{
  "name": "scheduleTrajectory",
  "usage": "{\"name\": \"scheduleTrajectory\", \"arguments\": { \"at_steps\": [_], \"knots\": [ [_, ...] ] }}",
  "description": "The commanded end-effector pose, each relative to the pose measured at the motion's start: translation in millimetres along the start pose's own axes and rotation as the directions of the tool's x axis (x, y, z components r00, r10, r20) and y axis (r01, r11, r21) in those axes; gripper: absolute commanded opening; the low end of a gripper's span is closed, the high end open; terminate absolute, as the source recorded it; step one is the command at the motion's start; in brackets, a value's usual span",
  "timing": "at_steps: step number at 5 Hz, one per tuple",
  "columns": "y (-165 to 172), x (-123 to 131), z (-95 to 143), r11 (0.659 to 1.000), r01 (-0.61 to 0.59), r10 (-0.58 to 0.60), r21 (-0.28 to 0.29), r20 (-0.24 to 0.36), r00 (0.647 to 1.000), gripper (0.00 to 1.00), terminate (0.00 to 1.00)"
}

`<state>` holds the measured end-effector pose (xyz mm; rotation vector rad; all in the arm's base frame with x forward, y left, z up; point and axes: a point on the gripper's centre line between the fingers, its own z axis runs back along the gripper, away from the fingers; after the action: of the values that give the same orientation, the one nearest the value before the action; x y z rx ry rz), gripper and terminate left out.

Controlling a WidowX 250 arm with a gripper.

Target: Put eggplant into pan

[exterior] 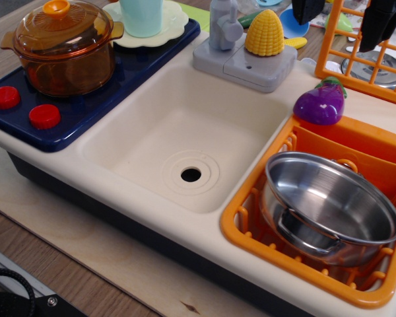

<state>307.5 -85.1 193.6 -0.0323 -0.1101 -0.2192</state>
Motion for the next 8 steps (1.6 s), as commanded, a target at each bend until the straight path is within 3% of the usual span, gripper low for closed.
{"name": "scheduleTrajectory", "arguments": {
  "at_steps": [1, 4, 6, 7, 8],
  "knots": [
    [0.0, 0.0, 0.0, 1.000, 0.000, 0.000, 0.000, 0.000, 1.000, 1.00, 0.00],
    [-1.5, 5.6, -57.1, 0.997, 0.000, 0.004, -0.072, 0.049, 0.999, 1.00, 0.00],
    [4.2, 5.8, -72.7, 0.999, 0.013, -0.010, -0.041, 0.065, 0.998, 1.00, 0.00],
    [1.7, 4.2, -78.9, 0.999, 0.021, -0.019, -0.031, 0.083, 0.996, 0.00, 0.00],
    [-4.4, 2.5, -77.2, 0.999, 0.042, -0.042, 0.008, 0.089, 0.995, 0.00, 0.00]
  ]
}}
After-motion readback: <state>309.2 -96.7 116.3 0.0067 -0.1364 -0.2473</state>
